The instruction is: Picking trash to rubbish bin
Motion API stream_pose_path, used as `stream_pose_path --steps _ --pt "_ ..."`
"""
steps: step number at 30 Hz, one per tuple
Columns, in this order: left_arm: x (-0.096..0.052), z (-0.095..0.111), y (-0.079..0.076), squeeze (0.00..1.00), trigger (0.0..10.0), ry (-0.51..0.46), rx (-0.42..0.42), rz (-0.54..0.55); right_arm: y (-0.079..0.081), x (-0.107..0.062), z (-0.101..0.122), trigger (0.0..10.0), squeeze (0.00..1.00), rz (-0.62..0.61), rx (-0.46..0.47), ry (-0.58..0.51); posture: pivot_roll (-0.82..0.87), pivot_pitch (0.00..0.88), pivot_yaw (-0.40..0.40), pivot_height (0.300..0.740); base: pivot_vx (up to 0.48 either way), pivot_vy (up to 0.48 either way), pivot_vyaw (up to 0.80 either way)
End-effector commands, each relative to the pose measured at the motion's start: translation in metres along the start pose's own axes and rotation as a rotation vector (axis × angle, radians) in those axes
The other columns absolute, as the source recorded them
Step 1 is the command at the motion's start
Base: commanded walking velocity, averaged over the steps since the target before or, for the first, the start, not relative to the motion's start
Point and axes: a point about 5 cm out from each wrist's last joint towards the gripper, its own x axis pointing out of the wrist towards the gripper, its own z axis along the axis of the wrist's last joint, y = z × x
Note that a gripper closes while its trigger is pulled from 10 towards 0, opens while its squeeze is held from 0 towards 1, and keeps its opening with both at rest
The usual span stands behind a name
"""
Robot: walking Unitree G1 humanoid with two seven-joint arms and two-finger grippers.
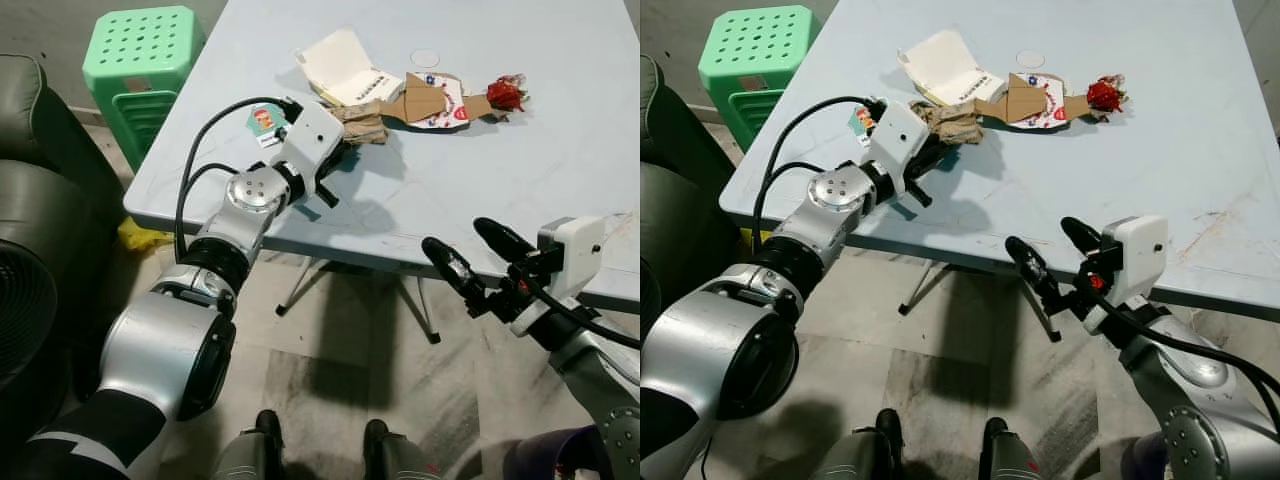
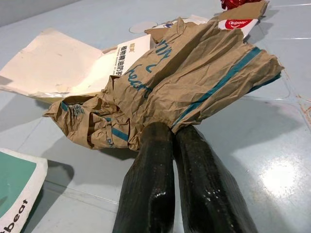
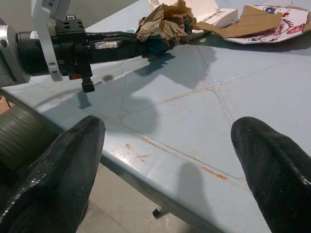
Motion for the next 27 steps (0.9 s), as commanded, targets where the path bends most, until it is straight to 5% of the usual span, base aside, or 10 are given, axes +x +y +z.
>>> stream_pose_path --steps 1,11,26,27 --pt "0.001 0.003 0.001 0.00 0.0 -0.006 0.001 -0.010 -0.002 -0.003 0.000 10.0 0.00 -0.005 0.003 0.001 -0.20 0.354 0.015 0.740 0.000 0.000 0.00" --pt "0.000 0.004 0.002 0.00 0.0 -0.031 -0.022 -0.011 -0.004 0.000 0.001 10.0 0.00 0.004 0.001 -0.001 -0.19 0.341 0.007 0.740 0.000 0.000 0.00" --pt "-0.012 0.018 0.019 0.00 0.0 -0.222 -0.130 0.038 -0.005 0.013 0.002 10.0 0.00 0.028 0.004 -0.041 -0.14 0.281 -0.007 0.740 0.000 0.000 0.00" --pt "-0.013 0.016 0.021 0.00 9.2 -0.214 -0.143 0.045 -0.006 0.015 0.002 10.0 0.00 0.023 -0.003 -0.048 -0.14 0.273 -0.009 0.740 0.000 0.000 0.00"
